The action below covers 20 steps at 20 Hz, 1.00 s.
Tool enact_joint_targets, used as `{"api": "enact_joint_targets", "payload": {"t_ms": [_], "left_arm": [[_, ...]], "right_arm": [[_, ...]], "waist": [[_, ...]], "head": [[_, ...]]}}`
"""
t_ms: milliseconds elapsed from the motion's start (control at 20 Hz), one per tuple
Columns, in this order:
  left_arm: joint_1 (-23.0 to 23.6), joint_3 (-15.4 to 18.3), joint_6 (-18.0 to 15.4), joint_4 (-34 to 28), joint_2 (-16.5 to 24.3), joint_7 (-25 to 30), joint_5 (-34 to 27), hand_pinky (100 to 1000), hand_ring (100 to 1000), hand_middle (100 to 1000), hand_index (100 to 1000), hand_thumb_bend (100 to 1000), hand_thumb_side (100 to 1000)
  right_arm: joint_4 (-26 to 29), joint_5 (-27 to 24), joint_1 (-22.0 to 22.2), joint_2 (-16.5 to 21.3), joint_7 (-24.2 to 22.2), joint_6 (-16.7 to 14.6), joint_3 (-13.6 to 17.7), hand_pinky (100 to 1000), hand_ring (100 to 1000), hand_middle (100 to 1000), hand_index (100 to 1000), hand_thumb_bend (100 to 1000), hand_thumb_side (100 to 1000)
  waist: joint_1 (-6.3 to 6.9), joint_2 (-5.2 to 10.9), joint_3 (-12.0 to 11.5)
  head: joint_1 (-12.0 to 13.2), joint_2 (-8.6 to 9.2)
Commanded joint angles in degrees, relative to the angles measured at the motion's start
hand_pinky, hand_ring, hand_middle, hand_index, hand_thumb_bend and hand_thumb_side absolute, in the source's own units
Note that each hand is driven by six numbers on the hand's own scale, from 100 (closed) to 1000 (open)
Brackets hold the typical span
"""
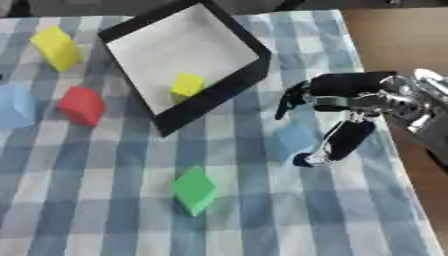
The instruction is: Pick up objects on the table and place them in the box.
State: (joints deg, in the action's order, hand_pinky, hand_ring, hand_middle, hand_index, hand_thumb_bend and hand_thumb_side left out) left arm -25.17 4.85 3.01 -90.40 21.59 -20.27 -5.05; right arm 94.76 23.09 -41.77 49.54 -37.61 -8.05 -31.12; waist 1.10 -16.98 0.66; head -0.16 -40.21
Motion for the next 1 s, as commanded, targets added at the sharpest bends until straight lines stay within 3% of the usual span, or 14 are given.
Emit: {"api": "enact_joint_targets", "payload": {"t_ms": [50,450,850,900,950,1000], "left_arm": [[-0.4,0.1,-0.1,-0.5,0.9,0.2,-0.3,573,709,675,782,610,499],[-0.5,0.0,0.0,-0.6,0.8,0.2,-0.4,573,708,673,782,609,500],[-0.5,-0.1,0.0,-0.6,0.8,0.3,-0.5,574,708,673,782,606,501],[-0.5,-0.1,0.0,-0.6,0.8,0.3,-0.5,574,708,673,782,606,501],[-0.5,-0.1,0.0,-0.6,0.8,0.2,-0.5,574,709,674,783,604,502],[-0.5,-0.1,0.0,-0.6,0.8,0.2,-0.5,574,709,674,783,604,502]], "right_arm": [[-1.4,1.3,-0.5,0.3,0.4,-0.8,0.4,879,846,819,825,453,411],[-5.4,4.5,-0.1,-1.8,2.5,-1.5,-0.1,873,824,797,809,453,419],[-7.1,5.1,0.2,-2.7,3.0,-1.9,-0.5,866,759,686,749,457,425],[-6.9,4.7,0.3,-2.7,3.1,-1.8,-0.3,865,754,659,728,446,443],[-6.5,4.1,0.3,-2.6,3.4,-1.6,-0.1,863,747,620,698,410,401],[-5.9,3.3,0.4,-2.4,3.9,-1.2,0.2,861,740,596,672,347,444]], "waist": [[0.5,3.35,-0.2],[0.69,3.27,-0.5],[0.78,3.19,-0.5],[0.78,3.19,-0.4],[0.77,3.19,-0.4],[0.76,3.2,-0.4]], "head": [[-0.2,-0.16],[-0.2,0.1],[-0.2,-0.03],[-0.2,-0.08],[-0.1,-0.13],[-0.1,-0.17]]}}
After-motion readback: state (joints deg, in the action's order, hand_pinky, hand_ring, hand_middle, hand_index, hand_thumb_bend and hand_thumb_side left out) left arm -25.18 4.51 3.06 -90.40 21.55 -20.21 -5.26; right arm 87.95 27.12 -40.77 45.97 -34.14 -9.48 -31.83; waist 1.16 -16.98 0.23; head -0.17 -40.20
